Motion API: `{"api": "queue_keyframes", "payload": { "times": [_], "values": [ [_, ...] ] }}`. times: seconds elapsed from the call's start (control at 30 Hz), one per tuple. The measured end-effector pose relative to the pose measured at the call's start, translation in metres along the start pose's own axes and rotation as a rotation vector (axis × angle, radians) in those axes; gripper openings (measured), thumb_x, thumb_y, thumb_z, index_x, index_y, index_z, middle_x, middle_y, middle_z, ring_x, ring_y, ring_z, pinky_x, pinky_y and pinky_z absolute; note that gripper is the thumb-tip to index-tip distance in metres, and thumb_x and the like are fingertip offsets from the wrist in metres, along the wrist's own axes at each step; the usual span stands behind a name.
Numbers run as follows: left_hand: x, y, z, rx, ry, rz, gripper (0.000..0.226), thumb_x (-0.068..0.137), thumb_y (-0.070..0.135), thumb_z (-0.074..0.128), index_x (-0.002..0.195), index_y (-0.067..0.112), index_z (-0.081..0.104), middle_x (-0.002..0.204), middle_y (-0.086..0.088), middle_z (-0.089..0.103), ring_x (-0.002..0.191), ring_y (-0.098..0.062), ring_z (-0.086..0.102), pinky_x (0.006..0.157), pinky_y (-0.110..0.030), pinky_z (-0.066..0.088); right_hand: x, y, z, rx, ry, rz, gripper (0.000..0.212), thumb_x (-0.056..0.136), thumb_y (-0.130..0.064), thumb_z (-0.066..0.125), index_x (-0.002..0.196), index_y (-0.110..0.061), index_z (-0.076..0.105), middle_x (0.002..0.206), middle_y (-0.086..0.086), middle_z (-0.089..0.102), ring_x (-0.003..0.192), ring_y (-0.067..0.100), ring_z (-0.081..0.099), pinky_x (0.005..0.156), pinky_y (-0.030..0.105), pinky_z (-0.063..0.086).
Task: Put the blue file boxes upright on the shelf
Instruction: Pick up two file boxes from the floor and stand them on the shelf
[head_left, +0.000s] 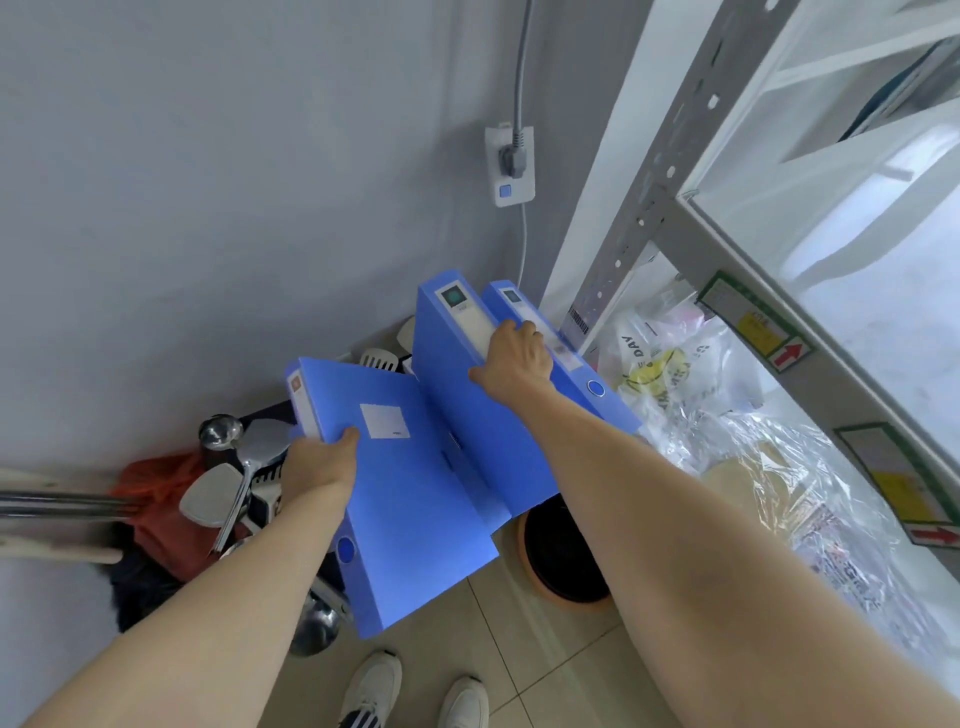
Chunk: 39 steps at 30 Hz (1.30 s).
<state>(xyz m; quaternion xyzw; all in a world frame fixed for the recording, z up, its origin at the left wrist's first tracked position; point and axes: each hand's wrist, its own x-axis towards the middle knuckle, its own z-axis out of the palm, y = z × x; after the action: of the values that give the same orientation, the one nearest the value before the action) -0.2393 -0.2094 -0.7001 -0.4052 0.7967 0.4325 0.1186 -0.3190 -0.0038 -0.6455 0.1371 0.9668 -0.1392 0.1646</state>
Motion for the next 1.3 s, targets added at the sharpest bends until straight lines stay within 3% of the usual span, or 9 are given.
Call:
{"api": "queue_keyframes", "payload": {
  "times": [0.23, 0.37, 0.47, 0.57, 0.67, 0.77, 0.87, 1.07, 1.3],
  "values": [
    [-0.070, 0.069, -0.036, 0.007, -0.042, 0.137, 0.040, 0.077, 0.037, 0.063, 0.093, 0.000, 0.067, 0.095, -0.018, 0.071, 0.077, -0.034, 0.067, 0.060, -0.032, 0.050, -0.064, -0.018, -0.055, 0.245, 0.026, 0.045, 0.079, 0.081, -0.029, 0.078, 0.140, -0.003, 0.032, 0.134, 0.017, 0.045, 0.114, 0.037, 0.056, 0.070, 0.038, 0.045],
    [-0.113, 0.113, -0.061, -0.067, -0.041, 0.264, 0.041, 0.076, 0.031, 0.065, 0.104, 0.001, 0.060, 0.107, -0.017, 0.067, 0.088, -0.035, 0.066, 0.068, -0.035, 0.052, -0.106, -0.027, -0.094, 0.393, 0.122, 0.100, 0.055, 0.081, -0.020, 0.072, 0.119, -0.006, 0.037, 0.082, 0.006, 0.054, 0.073, 0.030, 0.056, 0.047, 0.029, 0.032],
    [-0.145, 0.140, -0.080, -0.122, -0.018, 0.387, 0.048, 0.076, 0.029, 0.066, 0.116, 0.006, 0.054, 0.116, -0.015, 0.058, 0.092, -0.034, 0.064, 0.071, -0.036, 0.052, -0.137, -0.033, -0.121, 0.503, 0.228, 0.133, 0.047, 0.080, -0.019, 0.070, 0.109, -0.008, 0.035, 0.067, 0.001, 0.044, 0.065, 0.029, 0.052, 0.053, 0.033, 0.037],
    [-0.175, 0.160, -0.096, -0.172, -0.038, 0.513, 0.046, 0.078, 0.023, 0.065, 0.116, 0.004, 0.049, 0.098, -0.006, 0.060, 0.080, -0.026, 0.062, 0.059, -0.029, 0.044, -0.166, -0.040, -0.144, 0.629, 0.322, 0.177, 0.047, 0.079, -0.022, 0.070, 0.100, -0.014, 0.028, 0.080, 0.006, 0.055, 0.073, 0.033, 0.056, 0.060, 0.036, 0.040],
    [-0.207, 0.174, -0.114, -0.234, -0.074, 0.586, 0.034, 0.079, 0.016, 0.064, 0.106, 0.007, 0.046, 0.081, 0.000, 0.056, 0.061, -0.016, 0.052, 0.047, -0.021, 0.034, -0.195, -0.047, -0.165, 0.711, 0.424, 0.190, 0.045, 0.079, -0.023, 0.069, 0.107, -0.017, 0.033, 0.091, 0.003, 0.057, 0.075, 0.031, 0.055, 0.063, 0.034, 0.040],
    [-0.238, 0.185, -0.130, -0.297, -0.121, 0.666, 0.039, 0.078, 0.013, 0.066, 0.109, 0.003, 0.047, 0.091, -0.002, 0.060, 0.069, -0.019, 0.056, 0.053, -0.018, 0.041, -0.225, -0.054, -0.181, 0.778, 0.546, 0.188, 0.053, 0.077, -0.026, 0.072, 0.119, -0.018, 0.042, 0.108, -0.001, 0.056, 0.082, 0.024, 0.054, 0.066, 0.034, 0.043],
    [-0.267, 0.188, -0.148, -0.341, -0.185, 0.756, 0.039, 0.076, 0.009, 0.068, 0.109, 0.004, 0.047, 0.080, 0.009, 0.056, 0.065, -0.007, 0.055, 0.045, -0.002, 0.041, -0.256, -0.058, -0.189, 0.876, 0.705, 0.191, 0.060, 0.072, -0.034, 0.076, 0.122, -0.025, 0.045, 0.113, -0.007, 0.052, 0.094, 0.017, 0.057, 0.072, 0.037, 0.052],
    [-0.320, 0.184, -0.171, -0.402, -0.356, 0.963, 0.040, 0.073, 0.006, 0.070, 0.106, 0.010, 0.047, 0.083, 0.013, 0.059, 0.073, -0.002, 0.063, 0.055, -0.005, 0.049, -0.312, -0.048, -0.196, 1.032, 0.990, 0.230, 0.064, 0.072, -0.037, 0.078, 0.125, -0.038, 0.042, 0.112, -0.018, 0.046, 0.093, -0.003, 0.052, 0.075, 0.028, 0.051],
    [-0.358, 0.202, -0.145, -0.445, -0.562, 1.163, 0.045, 0.076, 0.007, 0.071, 0.116, 0.020, 0.052, 0.091, 0.025, 0.058, 0.081, 0.011, 0.063, 0.063, 0.000, 0.049, -0.314, -0.015, -0.215, 1.121, 1.295, 0.268, 0.070, 0.074, -0.033, 0.083, 0.131, -0.036, 0.044, 0.114, -0.020, 0.045, 0.105, -0.008, 0.050, 0.075, 0.019, 0.051]
  ]
}}
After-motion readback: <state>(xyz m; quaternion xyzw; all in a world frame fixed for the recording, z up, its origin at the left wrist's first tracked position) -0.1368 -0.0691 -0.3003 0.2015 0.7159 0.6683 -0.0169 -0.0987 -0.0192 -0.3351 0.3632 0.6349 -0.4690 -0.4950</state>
